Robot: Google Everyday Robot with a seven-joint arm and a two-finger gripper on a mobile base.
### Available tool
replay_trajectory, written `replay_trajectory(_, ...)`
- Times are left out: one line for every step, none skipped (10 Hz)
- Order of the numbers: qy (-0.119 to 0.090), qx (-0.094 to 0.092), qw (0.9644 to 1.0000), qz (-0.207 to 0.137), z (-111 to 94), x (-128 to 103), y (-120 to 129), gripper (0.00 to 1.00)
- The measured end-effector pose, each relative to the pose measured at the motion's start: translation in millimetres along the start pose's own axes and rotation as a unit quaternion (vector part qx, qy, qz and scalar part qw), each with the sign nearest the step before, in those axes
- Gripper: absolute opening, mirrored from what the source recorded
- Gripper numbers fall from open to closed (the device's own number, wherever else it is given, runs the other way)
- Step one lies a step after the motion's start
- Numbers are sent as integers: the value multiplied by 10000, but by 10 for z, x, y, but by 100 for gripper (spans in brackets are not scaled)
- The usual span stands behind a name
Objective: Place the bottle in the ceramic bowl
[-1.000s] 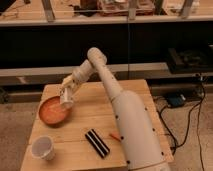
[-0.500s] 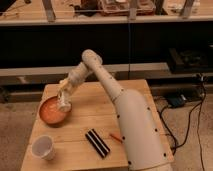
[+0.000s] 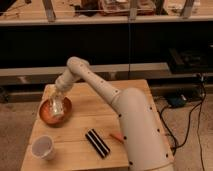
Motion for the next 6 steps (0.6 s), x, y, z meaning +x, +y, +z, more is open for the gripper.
replay_trajectory(83,-82,9999,-74,71,6,-31,2)
replay_trajectory(257,-166,9995,-86,121,19,-40,11)
replay_trajectory(402,-246,9989,-59,121,26,-17,22)
replay_trajectory(490,-297,9983,-36,110,31,2,30)
replay_trajectory(586,-354,9977,-5,91,43,22,42)
replay_trajectory(621,-390,9973,13,79,51,26,54)
